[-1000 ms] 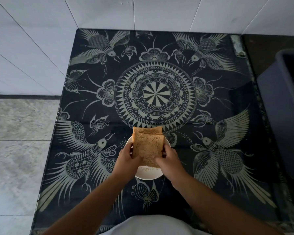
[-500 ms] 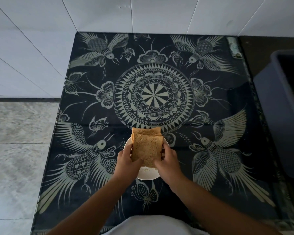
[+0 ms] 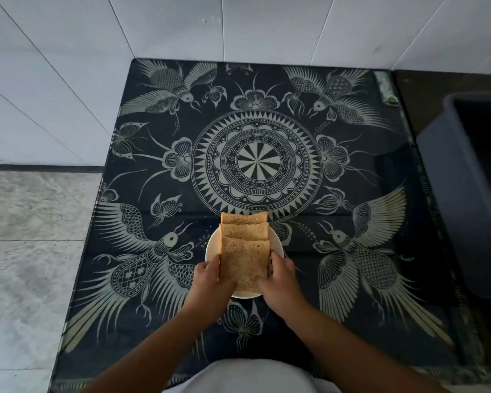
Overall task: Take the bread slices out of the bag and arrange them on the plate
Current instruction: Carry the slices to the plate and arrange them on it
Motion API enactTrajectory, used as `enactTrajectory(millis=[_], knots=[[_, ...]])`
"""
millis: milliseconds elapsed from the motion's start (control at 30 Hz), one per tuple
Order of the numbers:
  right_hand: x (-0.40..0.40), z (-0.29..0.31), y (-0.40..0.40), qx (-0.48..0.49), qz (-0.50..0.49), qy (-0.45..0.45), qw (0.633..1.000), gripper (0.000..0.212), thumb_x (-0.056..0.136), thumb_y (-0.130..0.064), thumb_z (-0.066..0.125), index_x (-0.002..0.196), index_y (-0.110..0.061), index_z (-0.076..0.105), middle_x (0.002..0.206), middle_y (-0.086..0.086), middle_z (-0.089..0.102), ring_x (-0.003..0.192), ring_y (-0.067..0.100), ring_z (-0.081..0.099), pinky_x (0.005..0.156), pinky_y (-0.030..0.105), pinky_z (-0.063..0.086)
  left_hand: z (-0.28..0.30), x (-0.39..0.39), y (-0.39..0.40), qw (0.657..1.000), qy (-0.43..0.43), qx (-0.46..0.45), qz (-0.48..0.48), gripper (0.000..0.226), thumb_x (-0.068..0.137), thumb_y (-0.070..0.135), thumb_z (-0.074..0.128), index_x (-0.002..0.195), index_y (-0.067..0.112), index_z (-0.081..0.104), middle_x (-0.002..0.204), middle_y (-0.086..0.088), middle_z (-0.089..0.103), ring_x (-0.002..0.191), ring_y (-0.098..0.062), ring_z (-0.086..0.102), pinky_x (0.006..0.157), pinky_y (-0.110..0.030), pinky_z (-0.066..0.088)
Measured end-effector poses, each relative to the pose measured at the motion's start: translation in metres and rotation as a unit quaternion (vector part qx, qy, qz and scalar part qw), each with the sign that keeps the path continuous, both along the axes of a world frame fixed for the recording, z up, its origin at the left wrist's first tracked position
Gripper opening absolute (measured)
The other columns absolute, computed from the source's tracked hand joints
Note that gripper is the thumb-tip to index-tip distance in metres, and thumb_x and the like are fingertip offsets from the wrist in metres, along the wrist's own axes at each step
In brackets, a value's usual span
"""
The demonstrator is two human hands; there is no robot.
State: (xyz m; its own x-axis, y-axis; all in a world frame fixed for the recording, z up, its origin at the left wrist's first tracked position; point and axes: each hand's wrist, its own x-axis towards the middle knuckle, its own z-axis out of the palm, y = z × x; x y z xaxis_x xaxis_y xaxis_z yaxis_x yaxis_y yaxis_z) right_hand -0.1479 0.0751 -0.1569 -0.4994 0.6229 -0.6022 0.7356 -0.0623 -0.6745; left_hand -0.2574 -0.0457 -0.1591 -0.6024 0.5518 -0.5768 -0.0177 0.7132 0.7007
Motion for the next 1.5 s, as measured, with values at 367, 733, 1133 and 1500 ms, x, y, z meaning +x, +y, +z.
enactTrajectory(millis=[367, 733, 1133, 1500], knots=[[0.001, 0.0, -0.005, -0.043, -0.031, 0.003, 0.999, 0.055, 0.086, -0.021, 0.065, 0.139, -0.02, 0.048, 0.131, 0.005, 0.039, 0.111, 0.017, 0.05, 0.088, 0.029, 0.045, 0.003, 0.001, -0.004, 0.998, -0.055, 0.029, -0.003, 0.04, 0.081, 0.019, 0.063, 0.121, 0.02, 0.057, 0.106, -0.005, 0.066, 0.083, -0.02, 0.069, 0.071, -0.044, 0.061], [0.013, -0.005, -0.02, -0.02, -0.039, 0.026, 0.999, 0.064, 0.085, -0.02, 0.07, 0.143, -0.022, 0.043, 0.132, 0.004, 0.038, 0.113, 0.014, 0.051, 0.073, 0.01, 0.041, -0.001, 0.013, -0.011, 1.0, -0.028, -0.002, 0.001, 0.068, 0.085, 0.019, 0.063, 0.147, 0.018, 0.034, 0.126, -0.006, 0.041, 0.103, -0.018, 0.055, 0.079, -0.031, 0.056], [0.006, -0.004, -0.011, -0.022, -0.032, 0.034, 0.999, 0.068, 0.079, -0.019, 0.071, 0.142, -0.02, 0.045, 0.135, 0.005, 0.042, 0.122, 0.021, 0.051, 0.1, 0.046, 0.05, 0.002, -0.002, -0.001, 0.999, 0.002, 0.036, 0.023, 0.059, 0.085, 0.019, 0.066, 0.139, 0.016, 0.042, 0.115, 0.005, 0.046, 0.101, -0.012, 0.048, 0.08, -0.032, 0.045], [-0.007, -0.006, -0.002, -0.03, -0.071, 0.053, 0.996, 0.06, 0.075, -0.02, 0.075, 0.131, -0.02, 0.053, 0.125, 0.006, 0.058, 0.112, 0.022, 0.06, 0.094, 0.051, 0.053, 0.01, -0.006, 0.006, 0.988, -0.04, 0.148, 0.013, 0.071, 0.089, 0.007, 0.06, 0.11, 0.072, 0.038, 0.113, 0.018, 0.061, 0.102, -0.005, 0.063, 0.082, -0.029, 0.055]])
